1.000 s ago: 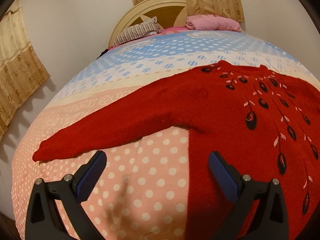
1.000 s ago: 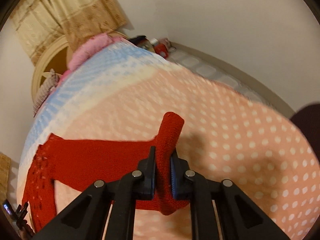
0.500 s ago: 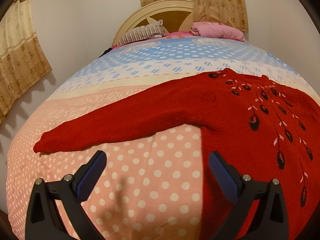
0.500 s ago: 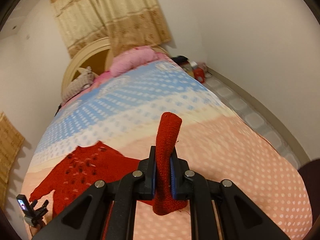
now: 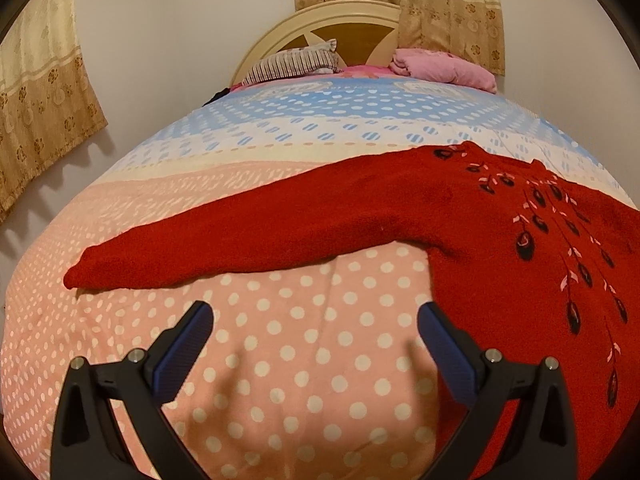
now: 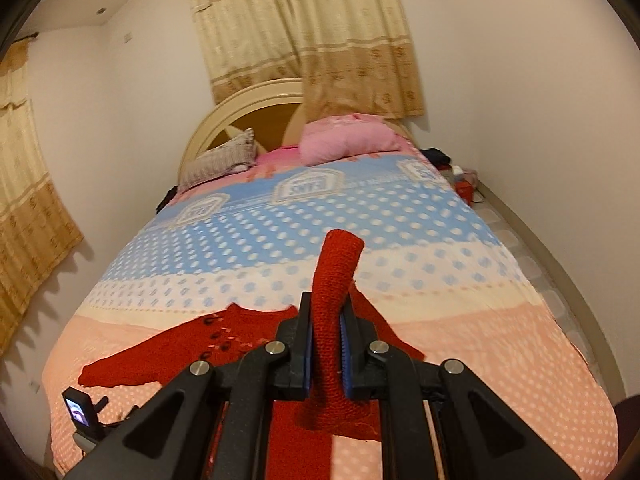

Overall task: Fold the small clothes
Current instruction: 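Lift the sleeve with the right gripper and fold it across the cardigan body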

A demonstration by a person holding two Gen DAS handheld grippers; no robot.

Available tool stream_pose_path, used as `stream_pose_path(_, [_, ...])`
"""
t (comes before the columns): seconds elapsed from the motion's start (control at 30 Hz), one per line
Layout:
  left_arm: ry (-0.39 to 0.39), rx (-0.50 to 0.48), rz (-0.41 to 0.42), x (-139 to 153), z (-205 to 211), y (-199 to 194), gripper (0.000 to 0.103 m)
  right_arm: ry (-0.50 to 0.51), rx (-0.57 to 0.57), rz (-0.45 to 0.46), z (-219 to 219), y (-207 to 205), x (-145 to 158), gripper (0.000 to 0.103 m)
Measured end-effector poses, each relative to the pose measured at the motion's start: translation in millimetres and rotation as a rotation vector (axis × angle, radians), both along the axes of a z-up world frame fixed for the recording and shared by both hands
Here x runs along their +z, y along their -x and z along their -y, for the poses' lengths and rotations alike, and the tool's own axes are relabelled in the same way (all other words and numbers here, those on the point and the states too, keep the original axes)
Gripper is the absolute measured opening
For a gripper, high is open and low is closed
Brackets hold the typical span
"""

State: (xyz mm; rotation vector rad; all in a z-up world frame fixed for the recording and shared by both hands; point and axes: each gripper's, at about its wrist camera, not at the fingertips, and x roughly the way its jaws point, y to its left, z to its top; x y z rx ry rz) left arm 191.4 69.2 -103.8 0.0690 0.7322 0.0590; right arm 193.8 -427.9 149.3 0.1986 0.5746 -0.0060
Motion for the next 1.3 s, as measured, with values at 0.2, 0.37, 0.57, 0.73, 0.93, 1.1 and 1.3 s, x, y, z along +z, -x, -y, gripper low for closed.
stream_pose_path(0.2, [0.022, 0.011, -0.011, -5.0, -9.8, -1.7, 0.103, 0.025, 0.080, -0.001, -54.9, -29.3, 0.0, 0.010])
stream_pose_path(0.37, [0.038, 0.021, -0.017, -8.4, -18.2, -2.6, 0.103, 0.050, 0.152, -0.022, -103.0, -55.6, -8.5, 0.010])
stream_pose_path(0.57, [0.065, 0.035, -0.032, -14.1, -28.6, -3.2, 0.103, 0.098, 0.250, -0.070, -164.7, -84.9, -35.9, 0.010])
stream_pose_path(0.73, [0.076, 0.046, -0.037, -17.2, -31.5, -2.4, 0.103, 0.131, 0.343, -0.121, -220.3, -106.4, -74.5, 0.010])
stream_pose_path(0.93, [0.083, 0.051, -0.040, -19.3, -34.0, -2.2, 0.103, 0.170, 0.454, -0.198, -290.3, -125.8, -145.1, 0.010])
stream_pose_path(1.1, [0.100, 0.052, -0.077, -22.2, -37.5, -4.7, 0.103, 0.111, 0.590, -0.368, -328.5, -144.8, -233.5, 0.021])
stream_pose_path(1.3, [0.111, 0.040, -0.007, -1.8, -43.7, 5.7, 0.103, 0.002, 0.636, -0.319, -288.5, -109.3, -234.4, 0.059])
